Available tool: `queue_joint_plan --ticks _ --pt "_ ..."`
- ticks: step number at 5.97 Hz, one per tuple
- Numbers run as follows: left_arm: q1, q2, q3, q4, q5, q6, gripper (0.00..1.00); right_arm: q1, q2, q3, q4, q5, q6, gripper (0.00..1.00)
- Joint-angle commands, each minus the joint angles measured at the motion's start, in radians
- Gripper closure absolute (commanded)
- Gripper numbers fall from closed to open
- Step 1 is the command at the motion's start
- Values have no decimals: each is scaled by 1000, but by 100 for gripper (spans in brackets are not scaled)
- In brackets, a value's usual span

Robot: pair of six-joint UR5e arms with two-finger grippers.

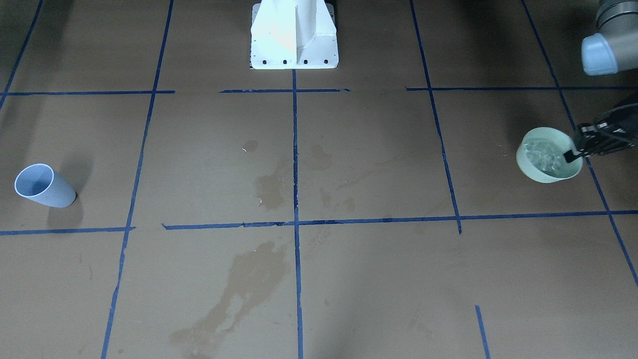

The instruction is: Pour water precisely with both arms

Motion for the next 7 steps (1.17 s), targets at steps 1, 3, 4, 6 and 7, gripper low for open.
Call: queue_joint_plan --ticks 1,3,4,6,7 --pt "-39 110 20 -8 -10 156 100 -3 2 0 1 0 0 0" --pt "-36 109 115 -89 -4 139 100 -3 2 2 1 0 0 0" --pt "-35 104 147 -215 2 -21 100 -3 2 2 1 0 0 0" --pt "116 104 230 -499 116 -284 100 -5 3 2 1 -1 1 0" --pt "170 103 229 -526 151 -335 100 -5 3 2 3 -1 1 0"
